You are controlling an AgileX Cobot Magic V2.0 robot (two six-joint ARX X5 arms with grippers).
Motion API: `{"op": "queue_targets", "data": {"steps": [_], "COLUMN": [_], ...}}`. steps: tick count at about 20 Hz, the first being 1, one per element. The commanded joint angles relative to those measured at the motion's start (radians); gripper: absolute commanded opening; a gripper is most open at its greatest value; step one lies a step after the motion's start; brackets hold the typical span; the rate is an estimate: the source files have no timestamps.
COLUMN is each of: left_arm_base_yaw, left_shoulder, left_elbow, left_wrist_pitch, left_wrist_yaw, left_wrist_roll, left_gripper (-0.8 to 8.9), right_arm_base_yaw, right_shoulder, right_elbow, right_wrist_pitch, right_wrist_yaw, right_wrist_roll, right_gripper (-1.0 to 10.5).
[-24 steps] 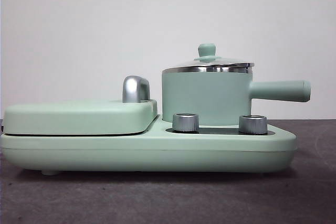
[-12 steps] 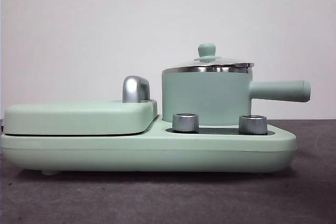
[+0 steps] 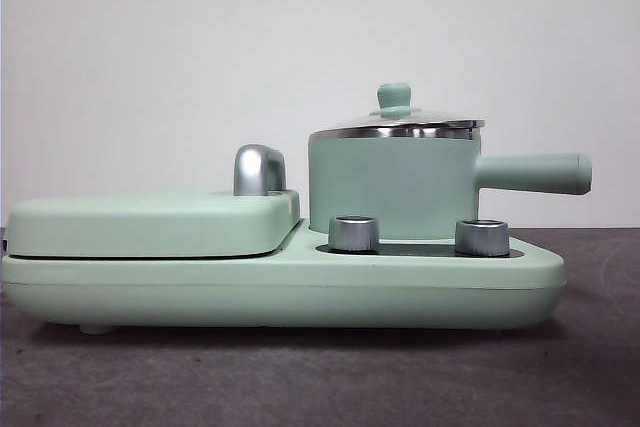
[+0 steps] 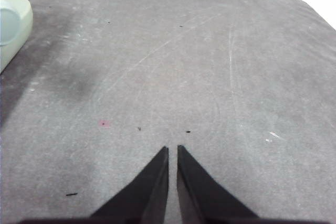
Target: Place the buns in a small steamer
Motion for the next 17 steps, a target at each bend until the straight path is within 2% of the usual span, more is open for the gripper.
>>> {"op": "queue_targets", "data": {"steps": [1,5,14,17], "left_arm_base_yaw": [0.002,0.002,0.002,0.002], "left_shoulder": [-0.001,-0.001,-0.001,-0.001], "left_elbow": [-0.019,-0.019,-0.019,-0.019], "left_wrist_pitch": [-0.005,-0.005,-0.005,-0.005], "left_wrist_yaw": [-0.005,-0.005,-0.005,-0.005], "left_wrist_roll": [0.014,0.014,0.014,0.014], "left_gripper": [0.07,0.07,0.07,0.07], "right_arm_base_yaw": [-0.004,-0.018,-0.03,-0.028], "right_shoulder": [-0.001,-0.001,-0.002,-0.002], "right_elbow": [-0.014,-0.069,-0.07,-0.07], "right_wrist_pitch": [0.046,0.222,0.296,0.304], "right_wrist_yaw": [0.001,0.0,0.0,-0.03], "right_wrist_roll": [-0.005,-0.005,-0.004,-0.004], "right_gripper": [0.2,0.2,0.2,0.2]}}
